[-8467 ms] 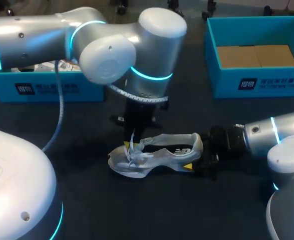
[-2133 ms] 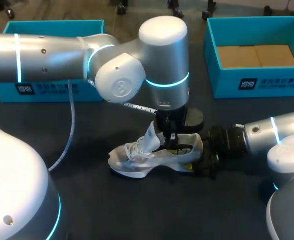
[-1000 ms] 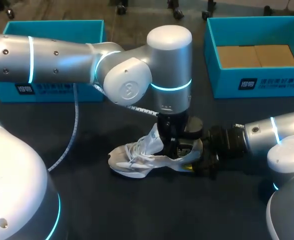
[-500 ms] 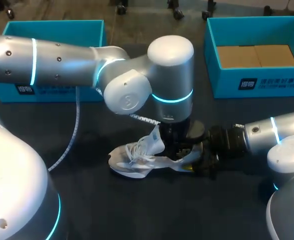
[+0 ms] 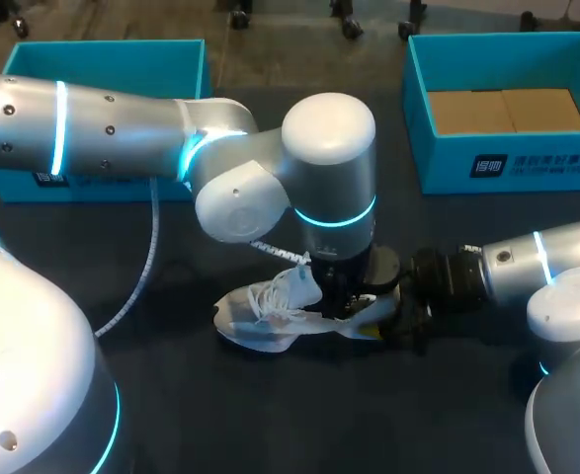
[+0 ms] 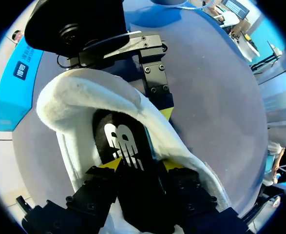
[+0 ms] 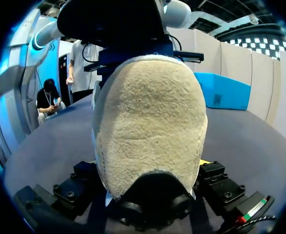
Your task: Take the shoe out of the shoebox, open the shoe tongue, remove and reinsert the insole, then place the shoe into the shoebox
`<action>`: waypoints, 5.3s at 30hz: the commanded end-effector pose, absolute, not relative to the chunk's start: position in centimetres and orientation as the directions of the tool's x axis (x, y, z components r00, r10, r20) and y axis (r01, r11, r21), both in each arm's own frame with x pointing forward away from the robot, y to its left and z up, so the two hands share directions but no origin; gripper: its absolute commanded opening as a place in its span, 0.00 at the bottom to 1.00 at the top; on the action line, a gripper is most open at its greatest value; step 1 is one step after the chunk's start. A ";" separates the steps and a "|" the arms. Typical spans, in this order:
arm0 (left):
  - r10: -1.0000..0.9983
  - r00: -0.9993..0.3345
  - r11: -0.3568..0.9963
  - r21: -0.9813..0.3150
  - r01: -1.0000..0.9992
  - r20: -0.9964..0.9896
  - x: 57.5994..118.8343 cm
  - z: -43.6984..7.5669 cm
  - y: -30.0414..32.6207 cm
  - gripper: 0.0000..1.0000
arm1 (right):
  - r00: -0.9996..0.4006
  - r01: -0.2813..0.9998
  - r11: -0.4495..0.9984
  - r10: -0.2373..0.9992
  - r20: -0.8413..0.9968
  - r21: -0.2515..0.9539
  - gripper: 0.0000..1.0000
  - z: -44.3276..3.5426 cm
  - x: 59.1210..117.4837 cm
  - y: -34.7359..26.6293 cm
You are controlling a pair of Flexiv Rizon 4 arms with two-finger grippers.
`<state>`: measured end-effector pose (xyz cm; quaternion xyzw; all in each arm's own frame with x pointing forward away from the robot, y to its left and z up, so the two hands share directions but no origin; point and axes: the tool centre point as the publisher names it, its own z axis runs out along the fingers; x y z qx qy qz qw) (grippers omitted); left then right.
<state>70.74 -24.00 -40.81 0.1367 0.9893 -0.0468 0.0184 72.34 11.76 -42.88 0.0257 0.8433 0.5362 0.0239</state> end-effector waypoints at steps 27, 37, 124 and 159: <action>0.153 -0.988 0.984 -0.091 0.155 -0.027 73.8 -40.0 -22.0 0.00 | -0.997 0.020 0.426 0.071 -0.012 0.905 0.00 -43.1 72.5 12.1; 0.136 -0.990 0.982 -0.133 0.132 0.023 74.2 -37.8 -20.3 0.00 | -0.997 0.020 0.426 0.071 -0.012 0.905 0.00 -43.1 72.5 12.1; 0.084 -0.983 0.912 -0.384 0.142 -0.162 68.2 -31.2 -26.0 0.71 | -0.997 0.020 0.426 0.071 -0.012 0.905 0.00 -43.1 72.5 12.1; -0.111 -0.938 0.895 -0.443 0.048 -0.327 70.2 -33.9 -27.4 0.45 | -0.997 0.020 0.426 0.071 -0.012 0.905 0.00 -43.1 72.5 12.1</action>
